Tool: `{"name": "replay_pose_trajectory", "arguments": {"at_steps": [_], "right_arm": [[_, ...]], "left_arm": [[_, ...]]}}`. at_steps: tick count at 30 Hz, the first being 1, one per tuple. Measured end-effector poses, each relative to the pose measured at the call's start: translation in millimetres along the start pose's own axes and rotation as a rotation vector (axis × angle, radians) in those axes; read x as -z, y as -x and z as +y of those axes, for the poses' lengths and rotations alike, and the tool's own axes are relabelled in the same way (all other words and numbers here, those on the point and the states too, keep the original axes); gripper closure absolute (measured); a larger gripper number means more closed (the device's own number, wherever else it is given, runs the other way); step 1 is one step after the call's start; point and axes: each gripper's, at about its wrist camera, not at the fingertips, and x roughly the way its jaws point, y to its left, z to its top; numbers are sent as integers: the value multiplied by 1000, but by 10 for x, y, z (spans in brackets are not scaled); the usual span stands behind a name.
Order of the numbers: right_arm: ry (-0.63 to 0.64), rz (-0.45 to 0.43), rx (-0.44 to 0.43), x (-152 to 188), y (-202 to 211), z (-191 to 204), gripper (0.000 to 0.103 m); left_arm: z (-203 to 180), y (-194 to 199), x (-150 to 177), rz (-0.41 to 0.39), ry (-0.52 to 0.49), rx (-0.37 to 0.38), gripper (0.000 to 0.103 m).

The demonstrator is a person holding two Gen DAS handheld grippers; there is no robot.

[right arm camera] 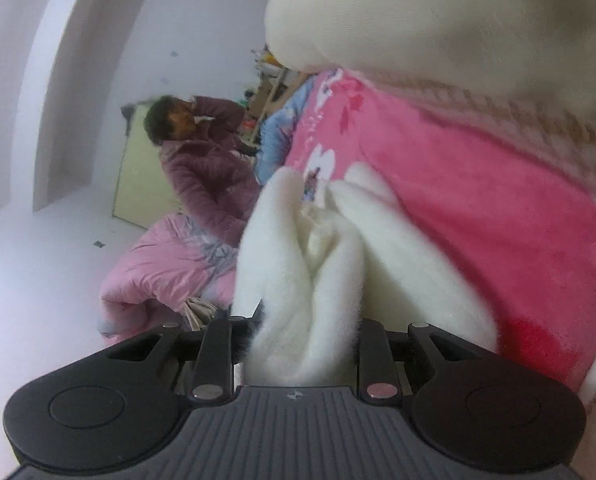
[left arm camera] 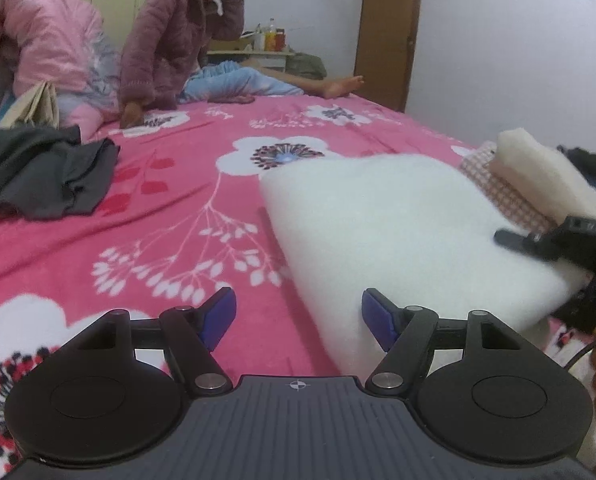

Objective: Fold clothes

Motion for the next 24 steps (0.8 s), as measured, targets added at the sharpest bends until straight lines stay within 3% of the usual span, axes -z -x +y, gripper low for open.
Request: {"name": "replay_pose_trajectory", "arguments": {"at_steps": [5, 10, 14, 19, 22, 24], "right_arm": [[135, -44, -1, -48, 136, 249, 77], [-12, -6, 58, 2, 136, -119, 78], [44, -31, 53, 26, 186, 35, 78], [-51, 74, 49, -34, 139, -151, 71], [79, 46, 131, -16, 393, 85, 55], [216, -2, 198, 33, 610, 333, 55]], "left_arm": [[-36, 18, -14, 4, -11, 25, 33], [-58, -17, 7, 23, -2, 49, 32], [-89, -6, 18, 17, -20, 43, 32], [-33, 11, 5, 28, 5, 39, 32], [26, 141, -9, -13, -6, 28, 32], [62, 240, -13, -44, -14, 33, 32]]}}
